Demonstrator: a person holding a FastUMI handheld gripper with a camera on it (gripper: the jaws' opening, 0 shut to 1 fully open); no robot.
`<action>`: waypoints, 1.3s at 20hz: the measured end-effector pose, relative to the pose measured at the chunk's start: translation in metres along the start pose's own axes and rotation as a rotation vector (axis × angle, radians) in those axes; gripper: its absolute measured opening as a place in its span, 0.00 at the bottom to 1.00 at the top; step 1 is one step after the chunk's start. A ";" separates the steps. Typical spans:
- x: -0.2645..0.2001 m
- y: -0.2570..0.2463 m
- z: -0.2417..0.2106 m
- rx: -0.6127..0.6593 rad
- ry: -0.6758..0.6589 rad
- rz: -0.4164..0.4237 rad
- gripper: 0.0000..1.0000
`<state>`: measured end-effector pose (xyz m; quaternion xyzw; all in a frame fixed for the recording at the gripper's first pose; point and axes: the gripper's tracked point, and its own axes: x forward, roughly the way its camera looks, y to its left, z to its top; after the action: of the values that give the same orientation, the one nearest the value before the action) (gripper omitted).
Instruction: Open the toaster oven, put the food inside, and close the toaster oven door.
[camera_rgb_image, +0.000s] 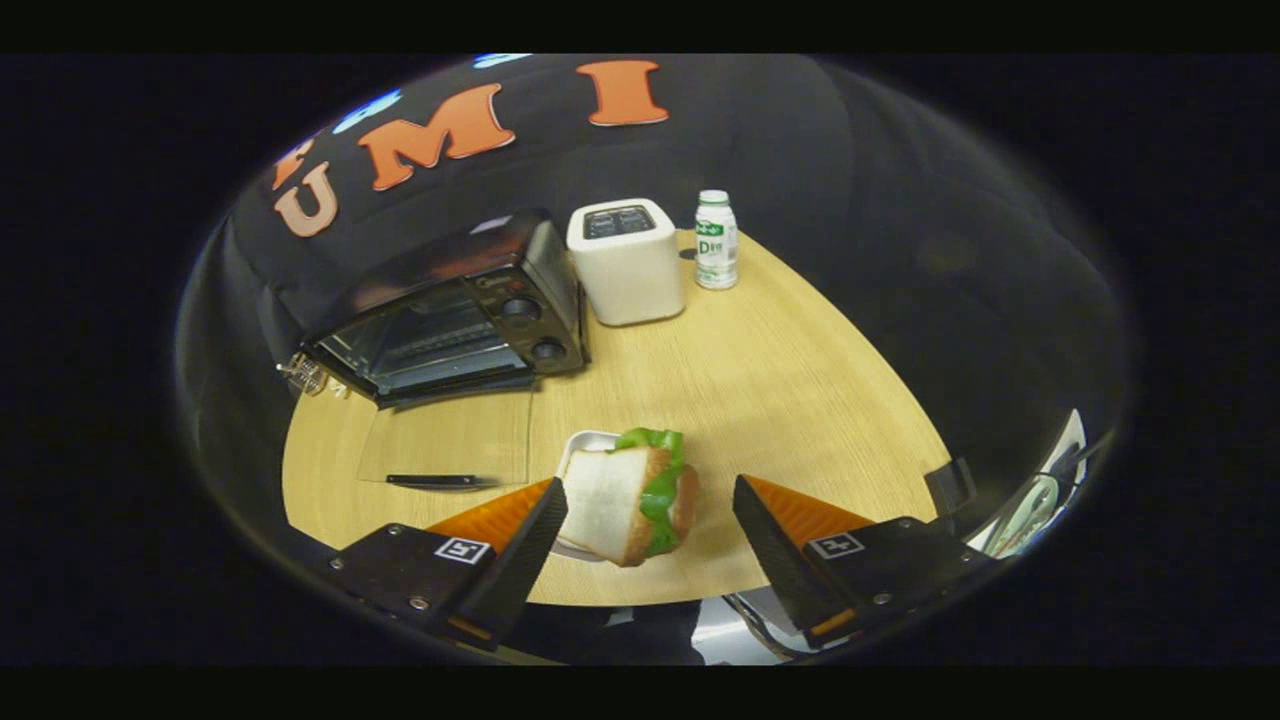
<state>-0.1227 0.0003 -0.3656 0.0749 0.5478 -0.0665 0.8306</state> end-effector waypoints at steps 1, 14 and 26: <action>0.003 -0.001 -0.001 0.020 0.024 0.013 1.00; 0.029 0.021 -0.024 0.341 0.158 0.311 0.56; -0.016 0.040 0.009 0.476 0.039 0.475 0.33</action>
<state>-0.1127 0.0381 -0.3454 0.3935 0.5001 0.0045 0.7714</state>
